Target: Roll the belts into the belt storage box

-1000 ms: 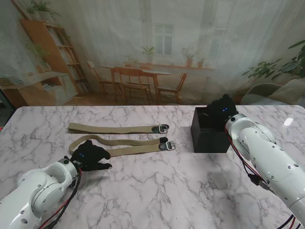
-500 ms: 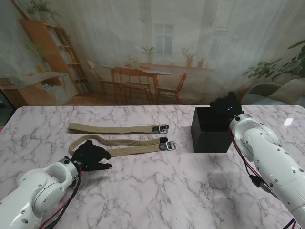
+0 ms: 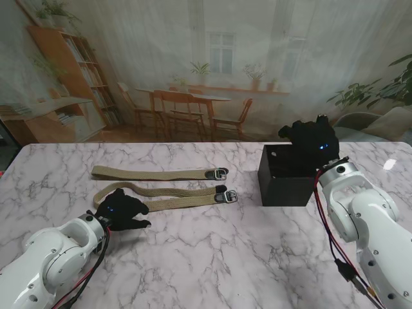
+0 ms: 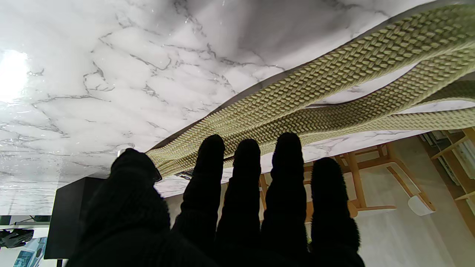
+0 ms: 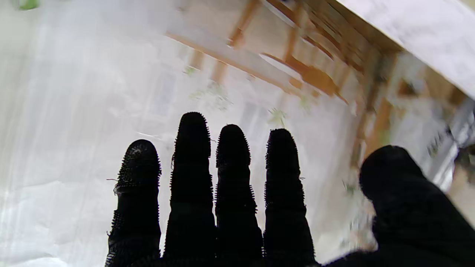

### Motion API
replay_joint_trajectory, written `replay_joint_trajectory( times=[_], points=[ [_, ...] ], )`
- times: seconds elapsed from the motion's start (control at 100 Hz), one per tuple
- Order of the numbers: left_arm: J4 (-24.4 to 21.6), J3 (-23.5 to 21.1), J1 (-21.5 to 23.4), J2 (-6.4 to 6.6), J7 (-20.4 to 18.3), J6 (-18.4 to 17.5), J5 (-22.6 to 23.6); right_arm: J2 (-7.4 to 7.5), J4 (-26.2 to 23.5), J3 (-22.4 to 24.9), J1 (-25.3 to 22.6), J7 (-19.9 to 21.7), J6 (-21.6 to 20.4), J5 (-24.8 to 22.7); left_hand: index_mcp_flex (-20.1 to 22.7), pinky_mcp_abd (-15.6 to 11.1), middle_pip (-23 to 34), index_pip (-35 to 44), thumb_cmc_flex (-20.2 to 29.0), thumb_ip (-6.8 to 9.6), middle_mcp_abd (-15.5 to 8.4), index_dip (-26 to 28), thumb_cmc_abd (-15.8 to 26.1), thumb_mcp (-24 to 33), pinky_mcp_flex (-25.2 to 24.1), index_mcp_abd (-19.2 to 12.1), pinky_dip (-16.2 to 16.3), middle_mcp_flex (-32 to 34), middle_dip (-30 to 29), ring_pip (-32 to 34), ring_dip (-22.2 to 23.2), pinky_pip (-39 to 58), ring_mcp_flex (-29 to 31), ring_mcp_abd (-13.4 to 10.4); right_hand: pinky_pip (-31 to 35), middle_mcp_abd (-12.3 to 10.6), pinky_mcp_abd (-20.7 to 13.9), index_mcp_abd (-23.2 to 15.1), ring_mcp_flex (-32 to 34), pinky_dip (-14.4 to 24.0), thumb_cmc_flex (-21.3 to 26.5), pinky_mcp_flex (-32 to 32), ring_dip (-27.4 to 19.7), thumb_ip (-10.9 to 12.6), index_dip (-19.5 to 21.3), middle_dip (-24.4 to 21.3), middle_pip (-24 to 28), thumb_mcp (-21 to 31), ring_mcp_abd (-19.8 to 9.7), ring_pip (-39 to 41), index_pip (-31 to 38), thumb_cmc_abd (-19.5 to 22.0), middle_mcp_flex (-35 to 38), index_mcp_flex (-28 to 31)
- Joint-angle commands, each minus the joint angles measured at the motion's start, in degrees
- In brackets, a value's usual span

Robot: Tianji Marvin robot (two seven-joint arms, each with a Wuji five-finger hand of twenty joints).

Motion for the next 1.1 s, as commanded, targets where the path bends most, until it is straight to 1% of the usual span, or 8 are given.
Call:
replay_joint_trajectory(
  times=[0.0,0.26,0.47,0.6,0.81,0.88,0.95,1.09],
  points=[
    [0.48,-0.08,-0.09,-0.09,-0.30,0.34,-0.05,-1.27,-1.35,-1.16,-3.16,-2.76,0.83,1.98,1.13,1.92,-0.91,-0.52,0.02,0.56,-0.12,-0.66,1.86,-1.49,-0.89,-0.69,-0.67,-1.17,-0.19,-1.37,-0.46,-1.40,-0.96,0.13,-1.11,1.21,2.63,-1.62,-1.12,-0.94,1.45,-1.38,-0.81,1.78,1.18,-0.59,-1.68,-1.02,1.41,-2.94,-0.97,0.15,-1.09,0.60],
    [1.88,-0.23,-0.72,-0.10,0.99,-0.10,-0.35,-2.58,-5.29,-3.20,-13.51,-12.94,4.57,4.88,1.16,2.01,-0.84,-0.45,0.16,0.56,-0.11,-0.66,2.05,-1.50,-0.88,-0.71,-0.55,-1.24,-0.13,-1.28,-0.37,-1.22,-1.07,0.03,-4.08,2.76,4.76,-1.71,-3.54,-1.79,2.30,-4.41,-1.75,1.94,1.63,-1.60,-5.06,-2.82,2.27,-5.80,-2.55,0.21,-3.22,1.82],
    [2.33,-0.28,-0.79,-0.18,1.97,-0.23,-0.80,-3.43,-6.50,-4.53,-18.99,-17.54,6.66,7.82,1.04,1.84,-0.79,-0.42,0.19,0.56,-0.06,-0.67,2.09,-1.51,-0.92,-0.71,-0.53,-1.40,-0.10,-1.29,-0.37,-1.16,-1.23,0.00,-5.13,2.63,5.19,-1.50,-3.91,-2.28,2.82,-4.88,-2.26,2.04,1.83,-2.15,-6.22,-3.55,2.60,-6.99,-3.28,0.20,-2.85,2.24],
    [2.69,-0.54,-0.68,-0.27,2.93,0.11,-0.88,-4.10,-5.47,-6.19,-19.46,-18.68,8.40,11.39,0.95,1.87,-0.81,-0.41,0.29,0.58,-0.06,-0.69,2.14,-1.48,-1.02,-0.59,-0.55,-1.55,-0.12,-1.37,-0.40,-1.20,-1.45,0.05,-5.26,2.54,5.10,-1.17,-3.97,-2.35,3.18,-4.94,-2.40,2.10,2.00,-2.29,-6.50,-3.57,2.61,-7.35,-3.51,0.26,-2.74,2.21],
    [3.47,-0.53,-0.72,-0.35,4.65,0.67,-0.41,-4.31,-2.78,-8.73,-18.24,-15.83,11.33,14.46,0.38,1.70,0.79,-0.80,0.45,0.57,0.12,-0.93,2.03,-1.50,-1.38,-0.41,-0.65,-2.01,1.42,-0.68,0.28,-1.43,-2.04,-0.12,-5.47,2.81,4.84,-0.78,-4.99,-2.32,3.49,-5.72,-2.50,2.13,2.42,-2.22,-6.21,-3.40,2.65,-7.61,-3.39,0.32,-4.22,1.81],
    [3.81,-0.49,-0.75,-0.38,5.39,1.02,-0.19,-4.27,-2.48,-9.05,-17.84,-15.09,11.69,14.75,-0.72,1.33,3.72,-1.55,0.52,0.59,0.51,-1.31,1.92,-1.47,-1.51,-0.32,-0.13,-4.28,6.00,2.31,4.45,-0.71,-3.41,-0.19,-5.53,2.68,4.58,-0.58,-5.47,-2.29,3.39,-5.95,-2.58,2.11,2.46,-2.28,-6.19,-3.32,2.50,-7.74,-3.54,0.75,-4.86,1.30],
    [3.95,-0.58,-0.66,-0.42,5.73,1.38,-0.18,-4.33,-1.89,-9.27,-17.48,-15.48,11.38,15.08,-1.67,-0.04,7.63,-2.17,0.70,0.59,1.29,-1.50,1.55,-1.43,-0.09,0.17,3.37,-7.11,12.16,7.44,12.29,4.79,-4.71,-0.11,-5.50,2.75,4.47,-0.63,-5.34,-2.23,3.51,-5.94,-2.56,2.13,2.64,-2.18,-5.71,-3.22,2.49,-7.56,-3.29,0.59,-4.71,1.54],
    [4.27,-0.84,-0.44,-0.46,6.42,1.79,0.02,-4.30,-2.02,-9.03,-17.68,-14.80,11.54,15.26,-2.40,-1.26,16.68,-2.31,0.84,0.53,0.26,-1.20,1.21,-1.42,0.65,0.57,7.01,-9.66,24.28,15.71,24.95,9.71,-5.15,-1.61,-5.68,2.88,4.52,-0.64,-5.84,-2.21,3.45,-6.28,-2.67,2.14,2.76,-2.32,-5.59,-2.97,2.55,-7.59,-3.22,0.62,-5.12,1.34]
  ],
)
